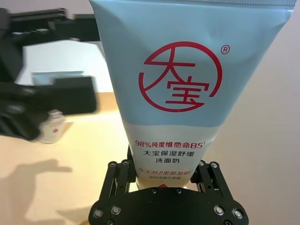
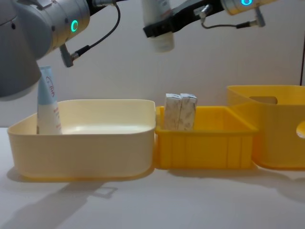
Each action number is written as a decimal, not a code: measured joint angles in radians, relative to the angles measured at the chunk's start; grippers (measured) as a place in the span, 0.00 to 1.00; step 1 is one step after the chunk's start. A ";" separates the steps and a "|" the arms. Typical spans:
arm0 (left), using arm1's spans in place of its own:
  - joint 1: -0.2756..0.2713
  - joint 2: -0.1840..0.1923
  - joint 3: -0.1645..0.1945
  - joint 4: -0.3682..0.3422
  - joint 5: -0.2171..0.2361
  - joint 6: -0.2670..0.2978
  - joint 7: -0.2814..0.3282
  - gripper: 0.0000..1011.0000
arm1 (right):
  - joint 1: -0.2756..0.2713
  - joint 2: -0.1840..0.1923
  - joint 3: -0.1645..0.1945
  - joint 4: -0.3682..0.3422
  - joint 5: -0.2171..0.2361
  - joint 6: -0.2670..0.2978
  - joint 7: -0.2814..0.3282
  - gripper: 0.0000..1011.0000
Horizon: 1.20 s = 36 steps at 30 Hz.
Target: Bimanual collaborative sorting of washing and personal care products
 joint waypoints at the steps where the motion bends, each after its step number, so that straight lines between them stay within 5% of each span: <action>1: 0.000 0.000 0.000 0.000 0.000 0.000 0.000 0.99 | -0.002 0.004 0.003 -0.006 -0.001 0.005 -0.007 0.59; 20: 0.000 0.000 0.000 0.000 0.000 0.001 0.000 0.99 | -0.033 0.123 0.079 -0.112 -0.032 0.179 -0.126 0.59; 36: 0.000 0.000 0.000 0.000 0.000 0.001 0.000 0.99 | 0.062 0.171 0.084 0.007 -0.055 0.361 -0.067 0.59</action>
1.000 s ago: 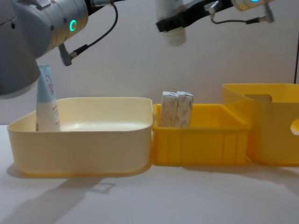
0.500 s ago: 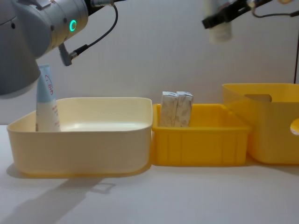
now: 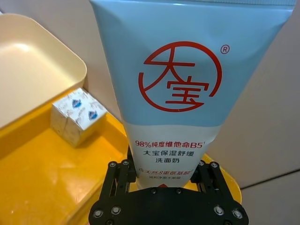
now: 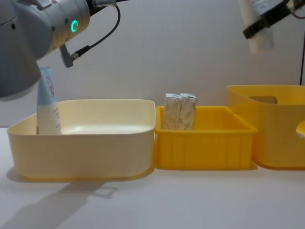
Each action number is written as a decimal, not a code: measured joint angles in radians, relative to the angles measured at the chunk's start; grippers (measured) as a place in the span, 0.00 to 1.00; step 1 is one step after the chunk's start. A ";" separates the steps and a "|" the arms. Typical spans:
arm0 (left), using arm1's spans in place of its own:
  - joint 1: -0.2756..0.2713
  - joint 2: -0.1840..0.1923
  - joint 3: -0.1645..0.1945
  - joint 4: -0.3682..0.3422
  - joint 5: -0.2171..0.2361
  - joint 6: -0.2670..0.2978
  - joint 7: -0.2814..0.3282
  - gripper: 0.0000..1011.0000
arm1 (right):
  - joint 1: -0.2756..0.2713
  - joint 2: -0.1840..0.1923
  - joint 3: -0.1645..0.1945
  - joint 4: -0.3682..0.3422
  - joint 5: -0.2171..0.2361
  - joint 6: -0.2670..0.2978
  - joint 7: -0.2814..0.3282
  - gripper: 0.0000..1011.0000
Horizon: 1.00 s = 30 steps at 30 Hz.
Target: Bimanual collaborative sorting of washing and personal care products
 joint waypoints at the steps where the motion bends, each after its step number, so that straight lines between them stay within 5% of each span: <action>1: 0.000 0.000 0.000 0.000 0.000 0.000 0.000 0.99 | 0.007 0.000 -0.002 0.012 -0.001 0.006 0.005 0.59; 11: 0.000 0.000 0.000 0.000 0.000 0.000 0.000 0.99 | 0.123 -0.029 -0.038 0.230 -0.031 0.049 0.091 0.59; 18: 0.000 0.000 0.000 0.000 0.000 0.000 0.000 0.99 | 0.237 -0.090 -0.069 0.478 -0.056 0.016 0.148 0.59; 26: 0.000 0.000 0.000 0.000 0.000 0.000 0.000 0.99 | 0.299 -0.123 -0.085 0.613 -0.070 -0.003 0.178 0.59; 30: 0.000 0.000 0.000 0.000 0.000 0.000 0.000 0.99 | 0.318 -0.133 -0.090 0.654 -0.075 -0.010 0.189 0.67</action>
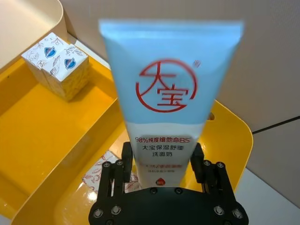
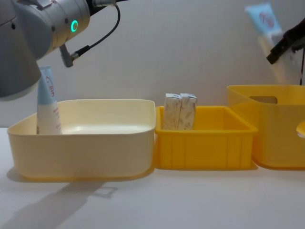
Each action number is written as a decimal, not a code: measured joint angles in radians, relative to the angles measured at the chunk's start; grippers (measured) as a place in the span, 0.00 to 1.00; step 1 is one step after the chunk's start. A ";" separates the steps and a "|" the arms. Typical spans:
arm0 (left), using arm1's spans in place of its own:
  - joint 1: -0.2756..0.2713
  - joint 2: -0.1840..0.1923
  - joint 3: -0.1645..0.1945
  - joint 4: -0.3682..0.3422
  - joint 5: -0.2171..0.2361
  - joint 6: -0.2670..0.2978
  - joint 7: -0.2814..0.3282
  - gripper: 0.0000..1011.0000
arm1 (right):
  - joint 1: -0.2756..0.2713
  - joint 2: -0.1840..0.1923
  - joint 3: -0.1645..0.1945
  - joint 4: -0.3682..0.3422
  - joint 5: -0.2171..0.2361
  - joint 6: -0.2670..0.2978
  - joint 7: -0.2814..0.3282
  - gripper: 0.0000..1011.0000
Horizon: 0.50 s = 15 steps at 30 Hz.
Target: Bimanual collaborative sorting of washing and personal care products
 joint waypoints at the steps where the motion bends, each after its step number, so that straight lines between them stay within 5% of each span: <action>1: 0.000 0.000 0.000 0.000 0.000 0.000 0.000 0.99 | 0.003 -0.002 -0.001 0.006 -0.001 -0.001 0.001 0.71; 10: 0.000 0.000 0.000 0.000 0.000 0.000 0.000 0.99 | 0.030 -0.016 -0.008 0.065 -0.007 -0.009 0.015 0.97; 15: 0.000 0.000 0.000 0.000 0.000 0.000 0.000 0.99 | 0.038 -0.021 -0.010 0.082 -0.008 -0.012 0.018 0.99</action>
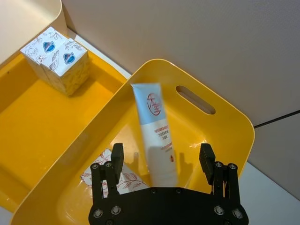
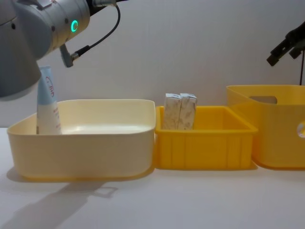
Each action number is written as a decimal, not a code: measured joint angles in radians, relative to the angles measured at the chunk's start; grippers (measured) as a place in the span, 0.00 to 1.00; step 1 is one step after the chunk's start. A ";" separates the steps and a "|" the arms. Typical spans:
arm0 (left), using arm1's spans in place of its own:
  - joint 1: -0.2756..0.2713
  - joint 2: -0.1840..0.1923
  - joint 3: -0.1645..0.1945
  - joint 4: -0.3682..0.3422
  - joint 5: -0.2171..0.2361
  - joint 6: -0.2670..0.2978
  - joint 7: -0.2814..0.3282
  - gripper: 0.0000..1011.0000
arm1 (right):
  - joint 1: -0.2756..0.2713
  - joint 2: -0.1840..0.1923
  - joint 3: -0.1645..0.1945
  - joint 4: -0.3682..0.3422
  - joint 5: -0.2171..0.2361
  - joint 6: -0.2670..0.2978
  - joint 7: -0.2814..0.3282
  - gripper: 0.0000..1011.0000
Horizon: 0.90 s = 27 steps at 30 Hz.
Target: Bimanual collaborative sorting of washing and personal care products
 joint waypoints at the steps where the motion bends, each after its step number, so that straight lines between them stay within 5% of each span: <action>1: 0.000 0.000 0.000 0.000 0.000 0.000 0.000 0.99 | 0.001 -0.001 0.000 0.002 0.000 0.000 0.001 0.99; 13: 0.000 0.000 0.000 0.000 0.000 0.000 0.000 0.99 | -0.012 0.010 0.003 -0.030 -0.002 0.012 0.004 0.99; 27: 0.000 0.000 0.000 0.000 0.000 0.000 0.000 0.99 | -0.204 0.128 0.076 -0.428 0.043 0.066 -0.057 0.99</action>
